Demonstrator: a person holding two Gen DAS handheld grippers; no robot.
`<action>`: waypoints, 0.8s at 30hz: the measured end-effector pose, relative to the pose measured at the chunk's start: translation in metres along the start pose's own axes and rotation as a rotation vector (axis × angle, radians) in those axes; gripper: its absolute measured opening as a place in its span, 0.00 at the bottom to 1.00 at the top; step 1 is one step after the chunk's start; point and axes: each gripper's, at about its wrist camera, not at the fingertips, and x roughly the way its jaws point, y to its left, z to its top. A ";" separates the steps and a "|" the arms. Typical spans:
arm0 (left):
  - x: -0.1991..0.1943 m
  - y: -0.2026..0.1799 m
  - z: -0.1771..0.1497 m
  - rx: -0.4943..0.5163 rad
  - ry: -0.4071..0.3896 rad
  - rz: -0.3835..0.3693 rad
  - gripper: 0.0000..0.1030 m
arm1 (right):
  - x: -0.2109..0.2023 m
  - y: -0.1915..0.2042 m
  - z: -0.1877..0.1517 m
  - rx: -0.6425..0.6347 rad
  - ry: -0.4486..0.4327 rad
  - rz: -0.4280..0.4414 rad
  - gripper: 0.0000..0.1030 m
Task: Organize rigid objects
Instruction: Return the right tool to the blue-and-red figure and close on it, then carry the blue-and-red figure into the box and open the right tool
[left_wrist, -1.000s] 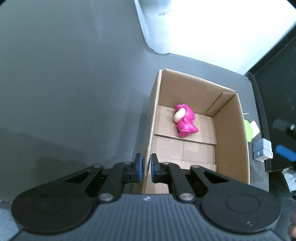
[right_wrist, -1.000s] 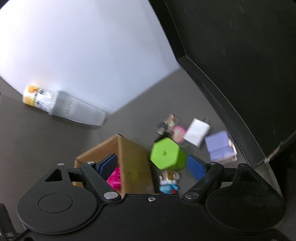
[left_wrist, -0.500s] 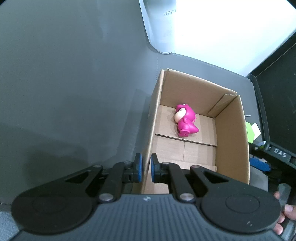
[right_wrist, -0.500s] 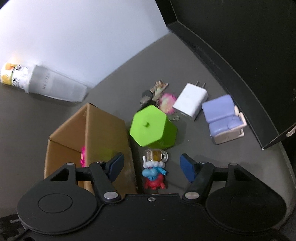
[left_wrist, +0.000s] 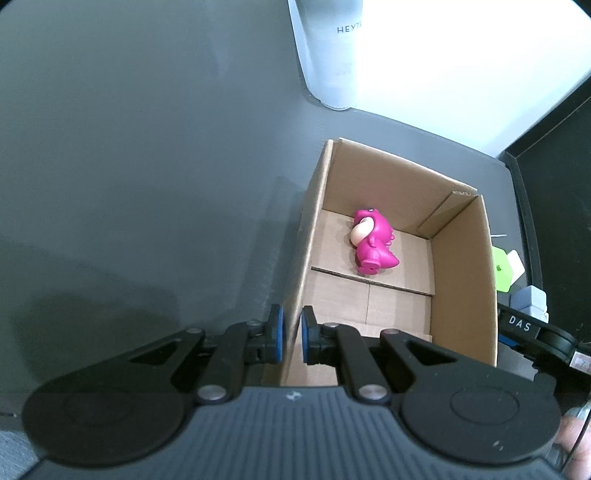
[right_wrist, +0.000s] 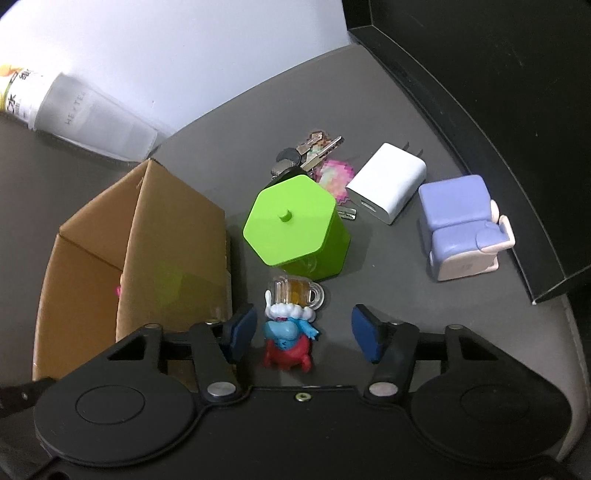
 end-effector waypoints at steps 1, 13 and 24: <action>0.000 0.000 0.000 0.000 -0.001 -0.001 0.09 | 0.000 0.000 0.000 0.003 -0.001 0.001 0.53; 0.001 0.000 -0.001 0.010 -0.005 0.004 0.09 | -0.009 -0.017 -0.003 0.062 0.009 0.028 0.32; 0.002 -0.002 -0.001 0.016 -0.004 0.002 0.08 | -0.029 -0.035 0.003 0.190 -0.009 0.142 0.32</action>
